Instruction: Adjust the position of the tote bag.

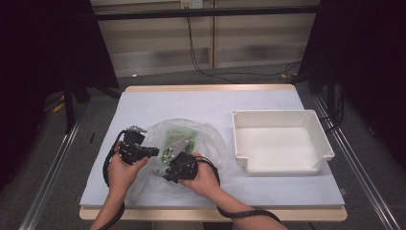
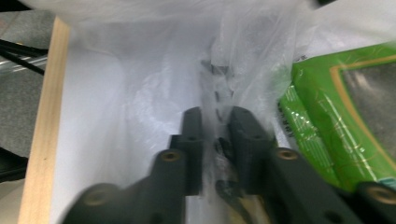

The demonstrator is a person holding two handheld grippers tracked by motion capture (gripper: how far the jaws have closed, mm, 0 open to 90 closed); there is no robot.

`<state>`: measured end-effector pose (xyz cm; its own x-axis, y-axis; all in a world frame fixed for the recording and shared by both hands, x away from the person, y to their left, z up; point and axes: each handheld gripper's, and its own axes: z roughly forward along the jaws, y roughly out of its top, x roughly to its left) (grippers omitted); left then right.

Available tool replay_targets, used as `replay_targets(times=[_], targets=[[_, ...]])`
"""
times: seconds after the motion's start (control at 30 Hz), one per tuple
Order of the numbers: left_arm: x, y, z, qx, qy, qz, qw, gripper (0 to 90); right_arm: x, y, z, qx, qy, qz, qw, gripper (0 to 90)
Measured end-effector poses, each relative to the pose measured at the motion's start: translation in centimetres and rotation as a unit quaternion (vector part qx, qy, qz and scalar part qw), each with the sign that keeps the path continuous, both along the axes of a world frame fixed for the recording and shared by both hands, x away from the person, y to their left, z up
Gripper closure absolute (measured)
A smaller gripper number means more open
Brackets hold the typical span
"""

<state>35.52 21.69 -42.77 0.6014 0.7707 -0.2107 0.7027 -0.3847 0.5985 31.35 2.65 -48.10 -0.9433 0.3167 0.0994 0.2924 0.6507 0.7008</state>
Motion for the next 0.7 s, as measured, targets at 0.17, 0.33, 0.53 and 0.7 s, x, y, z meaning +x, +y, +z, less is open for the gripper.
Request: replay_targets(times=[0.17,0.33,0.53,0.7], targets=[[2.4,-0.2,0.3,0.019,0.000,0.009,0.9998,90.0,-0.3,-0.5,-0.2,0.015,0.018,0.005,0.9997,88.5],[4.3,-0.7,0.3,0.030,-0.001,0.009,0.9995,90.0,-0.6,-0.8,-0.2,0.018,0.021,0.012,0.9995,89.4],[6.1,-1.8,-0.2,0.050,-0.004,0.012,0.9987,90.0,-1.0,-1.1,-0.3,0.022,0.028,0.015,0.9993,89.6],[7.5,-2.2,-1.2,0.060,-0.004,0.010,0.9981,90.0,-1.4,-1.2,-0.2,0.022,0.029,0.022,0.9991,89.7]])
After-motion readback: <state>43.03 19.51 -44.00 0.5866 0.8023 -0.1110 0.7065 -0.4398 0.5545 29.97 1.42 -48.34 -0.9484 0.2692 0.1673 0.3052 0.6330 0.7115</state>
